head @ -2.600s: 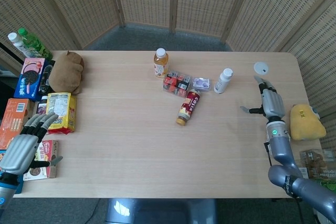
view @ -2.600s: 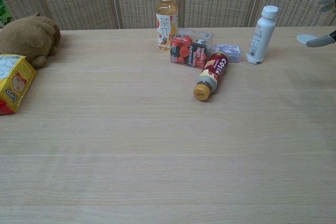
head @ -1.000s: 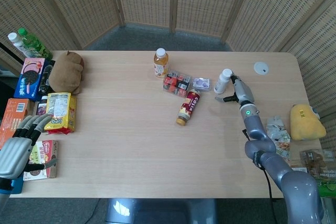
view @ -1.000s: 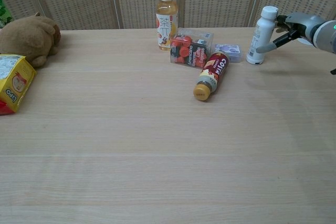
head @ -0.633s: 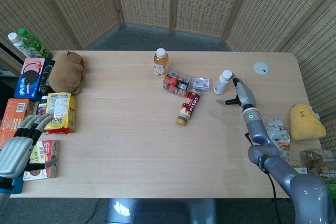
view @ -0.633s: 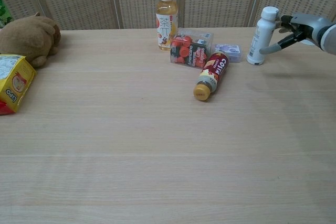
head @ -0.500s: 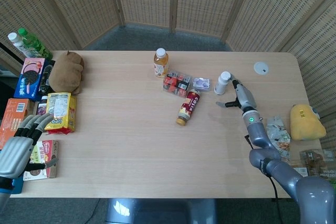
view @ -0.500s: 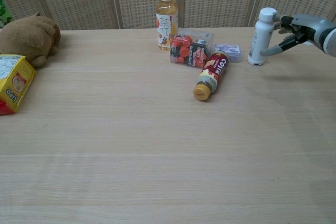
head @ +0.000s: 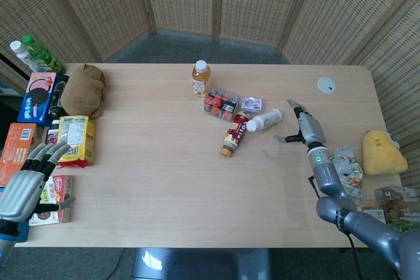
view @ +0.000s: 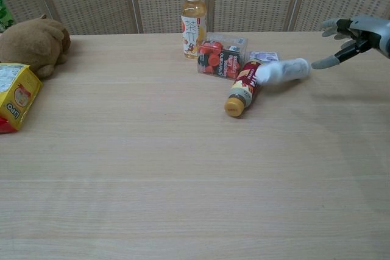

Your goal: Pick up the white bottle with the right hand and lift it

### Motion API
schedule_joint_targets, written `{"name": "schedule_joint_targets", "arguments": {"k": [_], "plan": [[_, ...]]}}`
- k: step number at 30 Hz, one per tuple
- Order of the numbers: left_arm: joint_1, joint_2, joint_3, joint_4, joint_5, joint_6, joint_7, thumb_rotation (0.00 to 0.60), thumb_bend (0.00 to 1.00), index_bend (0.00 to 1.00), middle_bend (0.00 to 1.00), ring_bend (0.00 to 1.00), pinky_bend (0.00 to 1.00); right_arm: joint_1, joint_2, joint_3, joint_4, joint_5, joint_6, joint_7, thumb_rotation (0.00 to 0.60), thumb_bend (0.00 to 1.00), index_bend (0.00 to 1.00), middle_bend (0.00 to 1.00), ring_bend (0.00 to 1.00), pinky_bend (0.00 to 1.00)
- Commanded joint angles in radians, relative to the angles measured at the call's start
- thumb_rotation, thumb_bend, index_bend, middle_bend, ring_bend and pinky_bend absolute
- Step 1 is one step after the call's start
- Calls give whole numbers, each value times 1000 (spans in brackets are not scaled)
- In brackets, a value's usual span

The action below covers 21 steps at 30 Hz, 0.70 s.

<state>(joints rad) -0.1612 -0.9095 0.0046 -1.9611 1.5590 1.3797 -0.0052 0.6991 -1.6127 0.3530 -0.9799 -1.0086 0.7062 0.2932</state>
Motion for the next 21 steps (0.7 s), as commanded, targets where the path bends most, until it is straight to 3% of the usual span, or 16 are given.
{"name": "schedule_joint_targets", "arguments": {"k": [1, 11, 18, 21], "plan": [[3, 3, 2, -2, -3, 2, 1, 575, 70, 0, 0, 0, 0, 19, -15, 6, 40, 7, -33, 0, 557, 0, 0, 0, 0, 0], [-1, 2, 2, -4, 3, -4, 3, 575, 71, 0, 0, 0, 0, 24, -27, -11, 64, -17, -32, -13, 555, 0, 0, 0, 0, 0], [-5, -1, 3, -1, 3, -12, -2, 572, 69, 0, 0, 0, 0, 16, -76, -41, 54, 63, 73, -270, 555, 0, 0, 0, 0, 0], [-8, -1, 1, 1, 7, -13, -4, 572, 69, 0, 0, 0, 0, 18, -105, -30, 40, 129, 107, -367, 554, 0, 0, 0, 0, 0]]}}
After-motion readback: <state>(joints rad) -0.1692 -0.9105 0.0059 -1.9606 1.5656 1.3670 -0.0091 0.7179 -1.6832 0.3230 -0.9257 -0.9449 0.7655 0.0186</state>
